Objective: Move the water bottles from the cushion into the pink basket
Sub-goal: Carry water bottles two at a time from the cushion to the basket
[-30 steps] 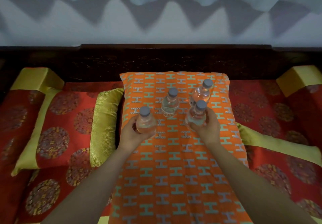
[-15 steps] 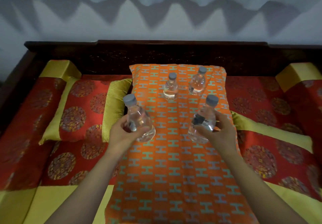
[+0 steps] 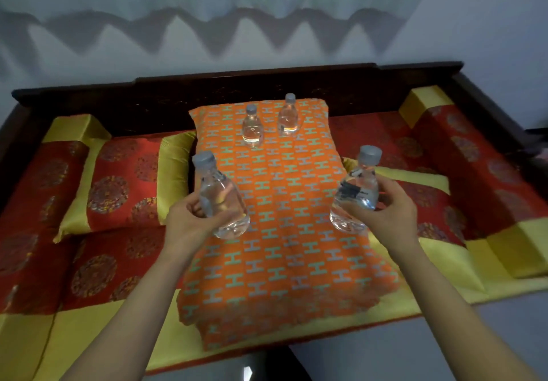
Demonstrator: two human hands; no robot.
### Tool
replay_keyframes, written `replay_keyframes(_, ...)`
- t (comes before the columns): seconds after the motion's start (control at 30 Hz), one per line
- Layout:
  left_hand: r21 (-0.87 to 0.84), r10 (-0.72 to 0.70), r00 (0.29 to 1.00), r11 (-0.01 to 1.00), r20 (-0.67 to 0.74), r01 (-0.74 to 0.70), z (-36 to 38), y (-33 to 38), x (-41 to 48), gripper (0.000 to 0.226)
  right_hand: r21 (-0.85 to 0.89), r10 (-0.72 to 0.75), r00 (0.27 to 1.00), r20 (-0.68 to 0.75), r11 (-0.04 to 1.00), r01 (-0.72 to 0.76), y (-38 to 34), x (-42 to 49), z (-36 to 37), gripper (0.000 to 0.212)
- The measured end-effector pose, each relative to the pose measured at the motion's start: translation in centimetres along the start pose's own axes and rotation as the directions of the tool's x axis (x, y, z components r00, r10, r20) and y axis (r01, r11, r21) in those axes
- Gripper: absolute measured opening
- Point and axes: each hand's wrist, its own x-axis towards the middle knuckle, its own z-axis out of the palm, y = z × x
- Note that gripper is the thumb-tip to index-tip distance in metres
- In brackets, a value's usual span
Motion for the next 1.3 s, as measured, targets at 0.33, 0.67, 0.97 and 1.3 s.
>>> replay_keyframes(0.33, 0.028, 0.074, 0.977, 0.996, 0.201, -0.081, 5.7, 3.7, -6.9, 0.035, -0.017, 0.112, 0.964, -0.241, 0.993, -0.12, -2.0, -9.8, -12.2, 0.061)
replay_keyframes(0.67, 0.007, 0.011, 0.936, 1.0, 0.352, -0.015, 16.6, 6.1, -10.3, 0.039, 0.04, 0.264, 0.881, -0.393, 0.962, -0.27, 0.0, -16.8, -24.7, 0.062)
replay_keyframes(0.97, -0.023, -0.053, 0.846, 0.997, 0.53, 0.077, 34.4, 10.0, -16.2, 0.051, 0.136, 0.394, 0.786, -0.477, 0.916, -0.376, 4.7, -21.8, -39.1, 0.053)
replay_keyframes(1.3, -0.015, -0.024, 0.772, 0.999, 0.635, 0.043, 54.7, 14.1, -21.2, 0.061, 0.136, 0.372, 0.746, -0.553, 0.923, -0.36, 10.9, -21.3, -54.6, 0.047)
